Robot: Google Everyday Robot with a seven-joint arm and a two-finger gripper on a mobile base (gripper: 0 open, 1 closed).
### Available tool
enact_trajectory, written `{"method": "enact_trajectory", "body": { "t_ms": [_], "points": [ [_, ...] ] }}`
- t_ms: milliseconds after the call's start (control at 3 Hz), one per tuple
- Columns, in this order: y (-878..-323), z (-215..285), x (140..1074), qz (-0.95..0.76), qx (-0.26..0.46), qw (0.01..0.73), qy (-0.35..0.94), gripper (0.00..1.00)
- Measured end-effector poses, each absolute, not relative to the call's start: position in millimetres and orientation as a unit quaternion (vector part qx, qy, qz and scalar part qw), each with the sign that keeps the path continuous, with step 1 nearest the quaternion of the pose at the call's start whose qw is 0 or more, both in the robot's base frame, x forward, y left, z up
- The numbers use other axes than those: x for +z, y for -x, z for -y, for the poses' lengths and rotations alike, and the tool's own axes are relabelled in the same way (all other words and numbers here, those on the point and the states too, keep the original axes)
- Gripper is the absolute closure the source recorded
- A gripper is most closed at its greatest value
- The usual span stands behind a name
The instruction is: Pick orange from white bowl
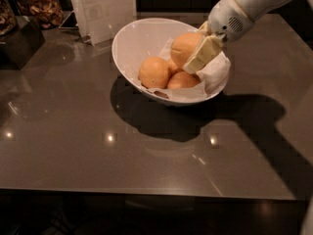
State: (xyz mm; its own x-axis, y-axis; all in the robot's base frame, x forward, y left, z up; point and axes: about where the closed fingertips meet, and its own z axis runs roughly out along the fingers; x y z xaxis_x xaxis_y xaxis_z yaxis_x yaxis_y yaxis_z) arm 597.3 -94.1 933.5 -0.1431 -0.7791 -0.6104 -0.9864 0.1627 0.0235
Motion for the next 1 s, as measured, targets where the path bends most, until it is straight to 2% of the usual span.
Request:
{"method": "enact_trajectory", "body": {
  "t_ms": [1000],
  "points": [
    [-493, 164, 970, -0.734, 0.224, 0.312, 0.560, 1.00]
  ]
}}
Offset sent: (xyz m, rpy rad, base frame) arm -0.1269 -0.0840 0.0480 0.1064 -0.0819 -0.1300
